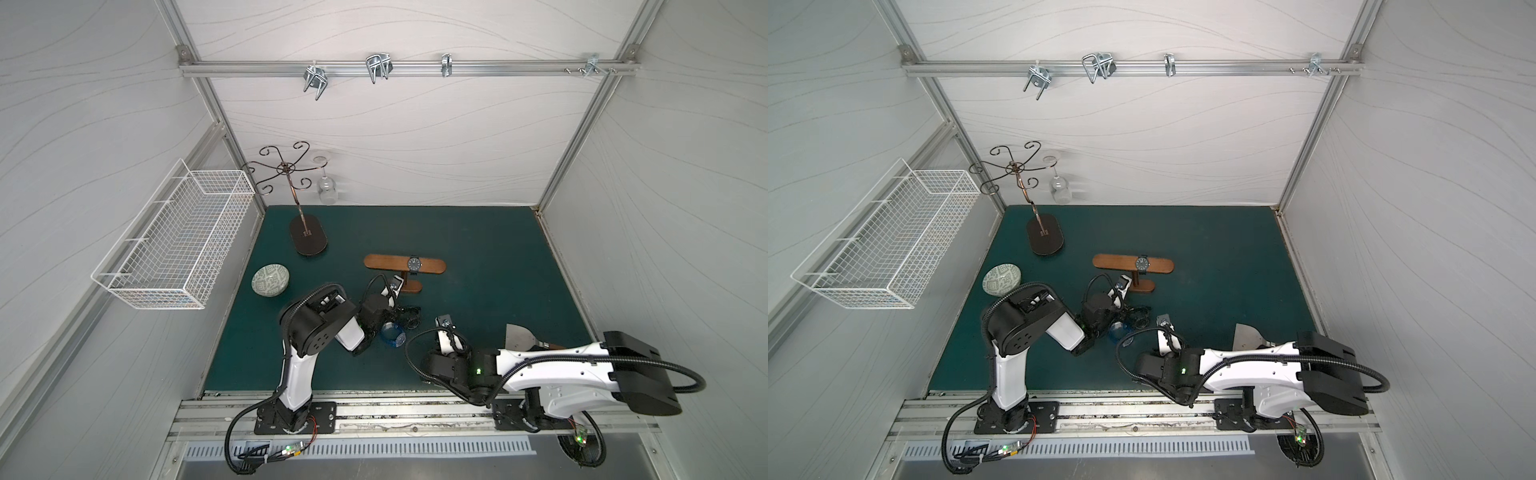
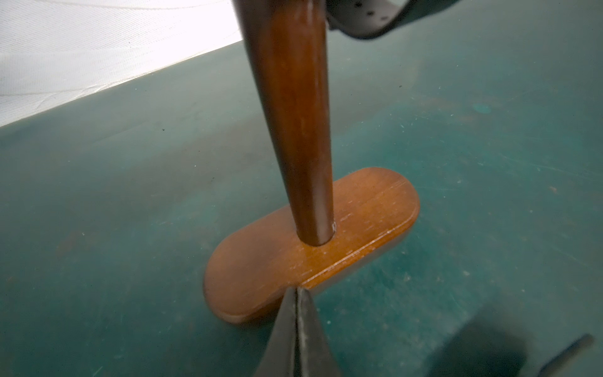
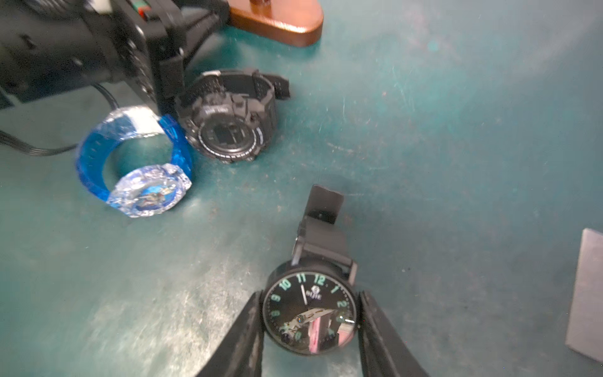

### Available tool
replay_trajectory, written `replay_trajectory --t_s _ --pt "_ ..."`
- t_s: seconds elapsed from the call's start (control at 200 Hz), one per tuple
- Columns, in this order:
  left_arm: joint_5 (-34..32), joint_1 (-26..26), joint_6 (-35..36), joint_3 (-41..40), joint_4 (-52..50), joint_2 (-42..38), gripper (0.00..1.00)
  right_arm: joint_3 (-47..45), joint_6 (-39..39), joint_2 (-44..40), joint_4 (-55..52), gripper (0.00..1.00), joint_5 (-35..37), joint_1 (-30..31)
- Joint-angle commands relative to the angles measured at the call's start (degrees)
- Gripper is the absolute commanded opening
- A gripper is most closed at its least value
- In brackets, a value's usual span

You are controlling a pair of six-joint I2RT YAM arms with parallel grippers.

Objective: Place watch on stand
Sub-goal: Pick up the watch at the center of the board.

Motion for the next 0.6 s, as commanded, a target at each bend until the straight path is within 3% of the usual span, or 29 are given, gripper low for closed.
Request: replay_trajectory --t_s 0.0,0.595 --pt "-0.72 -0.12 1.12 -1.00 0.30 0.20 0.07 1.11 -4.23 -3.61 -3.42 0.37 0.99 -2.35" --pt "-0.83 -0.16 1.70 -1.12 0.96 0.43 0.07 4.96 -23.81 -11.67 -1.88 0.36 -6.22 -17.97"
